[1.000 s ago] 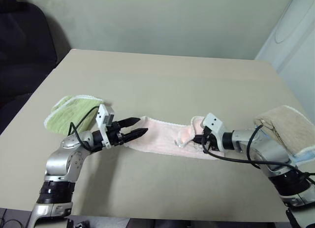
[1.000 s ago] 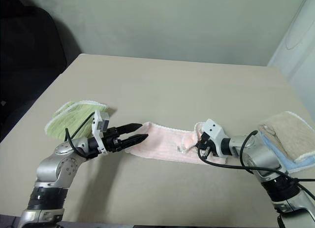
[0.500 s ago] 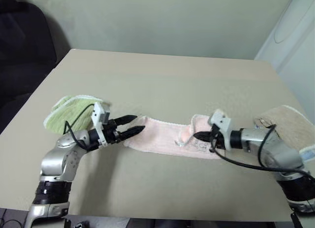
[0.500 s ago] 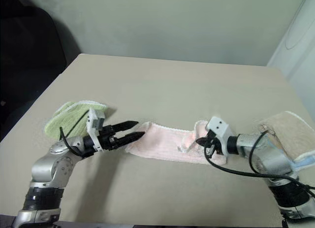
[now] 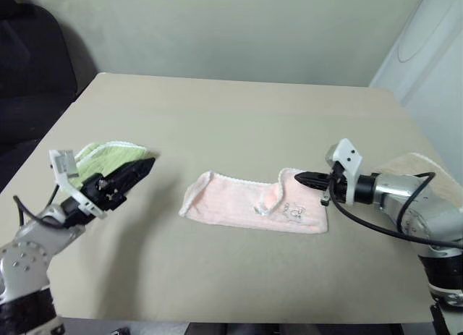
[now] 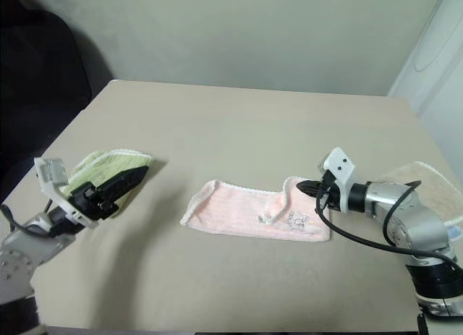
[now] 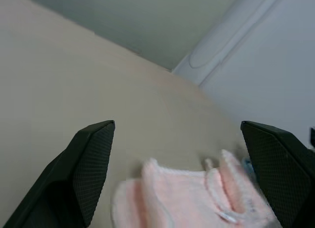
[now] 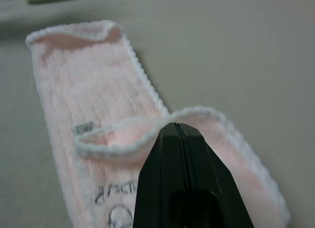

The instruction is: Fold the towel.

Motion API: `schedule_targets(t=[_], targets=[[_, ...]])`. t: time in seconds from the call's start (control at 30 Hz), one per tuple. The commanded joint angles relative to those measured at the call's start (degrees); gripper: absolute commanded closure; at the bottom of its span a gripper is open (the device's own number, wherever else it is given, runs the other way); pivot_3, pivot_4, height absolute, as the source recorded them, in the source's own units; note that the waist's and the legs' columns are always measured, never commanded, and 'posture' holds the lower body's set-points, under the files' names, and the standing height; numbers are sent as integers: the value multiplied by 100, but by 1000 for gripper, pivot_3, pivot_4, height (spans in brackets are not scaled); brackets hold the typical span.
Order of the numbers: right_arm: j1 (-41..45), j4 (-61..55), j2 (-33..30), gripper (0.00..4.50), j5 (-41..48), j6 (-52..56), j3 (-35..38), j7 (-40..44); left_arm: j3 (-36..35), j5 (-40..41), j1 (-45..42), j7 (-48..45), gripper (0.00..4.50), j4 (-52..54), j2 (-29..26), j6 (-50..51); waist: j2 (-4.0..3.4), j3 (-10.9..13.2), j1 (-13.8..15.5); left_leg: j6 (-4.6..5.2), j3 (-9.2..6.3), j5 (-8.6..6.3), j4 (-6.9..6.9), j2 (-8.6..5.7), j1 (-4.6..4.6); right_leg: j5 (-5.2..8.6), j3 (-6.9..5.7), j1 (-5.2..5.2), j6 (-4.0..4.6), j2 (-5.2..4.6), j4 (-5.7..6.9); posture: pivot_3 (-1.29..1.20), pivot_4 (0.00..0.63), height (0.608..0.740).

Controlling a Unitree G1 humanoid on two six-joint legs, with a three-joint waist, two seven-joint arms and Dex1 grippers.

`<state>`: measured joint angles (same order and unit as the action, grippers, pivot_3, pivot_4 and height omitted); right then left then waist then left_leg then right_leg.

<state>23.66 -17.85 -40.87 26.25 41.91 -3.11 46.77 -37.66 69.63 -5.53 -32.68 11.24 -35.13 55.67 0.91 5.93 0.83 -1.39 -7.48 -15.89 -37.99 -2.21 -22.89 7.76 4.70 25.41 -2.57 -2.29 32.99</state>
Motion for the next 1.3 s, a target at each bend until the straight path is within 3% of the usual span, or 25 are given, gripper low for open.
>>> schedule_targets(t=[0.03, 0.23, 0.6, 0.97, 1.3], targets=[[216, 143, 118, 4500, -124, -309, -140, 140, -168, 1189, 481, 1190, 34, 679, 290, 300, -1, 1, 11, 1, 0, 0, -1, 0, 2, 1, 0, -3, -1, 0, 0, 0, 150, 740], [440, 569, 410, 4500, -264, -601, -368, 239, 327, 2766, 1469, 3188, 34, 1479, 797, -159, -1, 9, 31, 2, -1, 1, -1, -1, 6, 4, 0, -10, -1, 4, 1, 0, 150, 740], [642, 802, 791, 4500, -387, -773, -476, 231, 1441, 3872, 1704, 5157, 34, 1620, 615, -891, -17, 45, 49, -13, -1, -11, 2, -2, 78, 17, -2, -66, 20, 20, 5, 0, 150, 740], [635, 689, 890, 4500, -355, -704, -235, 39, 2467, 4221, 912, 6564, 34, 1064, 822, -1542, -24, 54, 93, -21, 5, -8, 0, -5, 92, 19, -9, -83, 38, 28, 6, 0, 150, 740], [636, 590, 938, 4500, -295, -608, -79, -141, 2686, 3764, 389, 6496, 34, 130, 990, -1514, -52, 64, 152, 23, 2, -6, -1, -10, 97, 18, -9, -104, 49, 40, 7, 0, 150, 740]])
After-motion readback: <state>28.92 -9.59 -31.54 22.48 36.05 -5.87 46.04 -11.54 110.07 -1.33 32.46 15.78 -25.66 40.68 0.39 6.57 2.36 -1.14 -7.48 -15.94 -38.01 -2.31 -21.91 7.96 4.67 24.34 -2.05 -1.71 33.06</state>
